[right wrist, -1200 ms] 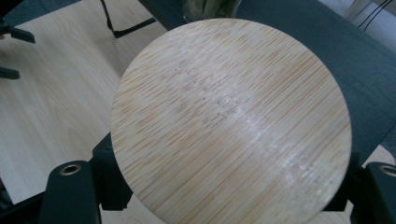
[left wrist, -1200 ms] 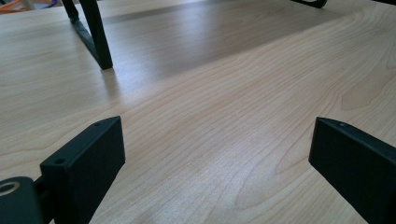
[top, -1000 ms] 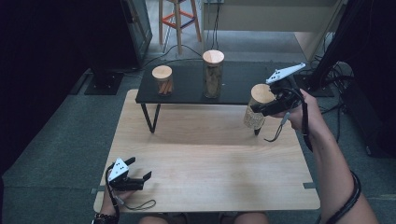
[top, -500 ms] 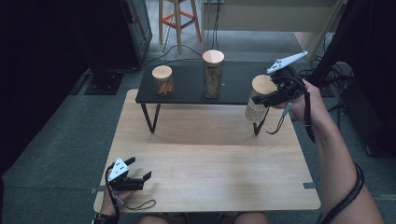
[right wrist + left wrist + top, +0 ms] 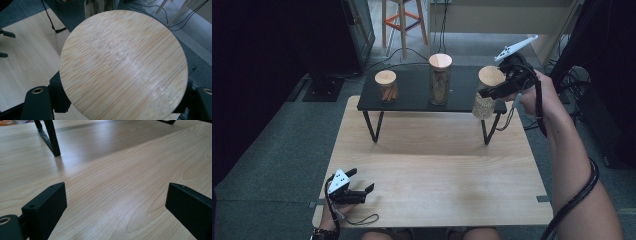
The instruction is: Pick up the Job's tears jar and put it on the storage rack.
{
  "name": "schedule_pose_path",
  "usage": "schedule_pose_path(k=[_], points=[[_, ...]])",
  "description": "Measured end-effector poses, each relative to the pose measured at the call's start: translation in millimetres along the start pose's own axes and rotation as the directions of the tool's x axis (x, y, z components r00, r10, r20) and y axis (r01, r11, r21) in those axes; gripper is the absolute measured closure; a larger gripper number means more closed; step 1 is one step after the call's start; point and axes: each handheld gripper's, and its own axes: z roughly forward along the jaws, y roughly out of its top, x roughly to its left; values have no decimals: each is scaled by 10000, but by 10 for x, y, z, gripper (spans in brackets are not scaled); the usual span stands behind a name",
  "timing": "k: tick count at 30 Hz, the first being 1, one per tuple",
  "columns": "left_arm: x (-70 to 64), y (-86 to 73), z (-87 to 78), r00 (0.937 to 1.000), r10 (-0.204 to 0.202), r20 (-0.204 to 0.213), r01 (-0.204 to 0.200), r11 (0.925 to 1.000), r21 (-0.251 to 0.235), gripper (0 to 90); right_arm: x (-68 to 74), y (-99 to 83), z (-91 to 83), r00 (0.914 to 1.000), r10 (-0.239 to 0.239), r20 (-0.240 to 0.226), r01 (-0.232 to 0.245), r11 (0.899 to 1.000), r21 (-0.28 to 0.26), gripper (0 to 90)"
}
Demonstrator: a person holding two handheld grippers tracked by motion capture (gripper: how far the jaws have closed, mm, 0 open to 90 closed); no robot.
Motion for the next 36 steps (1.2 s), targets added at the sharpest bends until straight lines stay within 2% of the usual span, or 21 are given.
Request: schedule_pose_path(k=[11,20,28,31,36], points=[[-2,3,4,10000,3,-13,-3,10000,14,39,-192,152,198,9997,224,20,-224,9992,328,249],[-3,10,9,10000,49,-13,-49,10000,50,39,-329,269,460,9995,313,101,-318,9980,543,249],[6,11,14,10000,67,29,-67,10000,42,40,-350,385,598,9983,450,373,-471,9973,571,249],[4,8,12,10000,68,32,-69,10000,28,40,-381,391,627,9977,572,357,-590,9970,507,249],[1,0,8,10000,82,17,-82,10000,-16,40,-358,346,642,9969,657,436,-669,9974,267,247]])
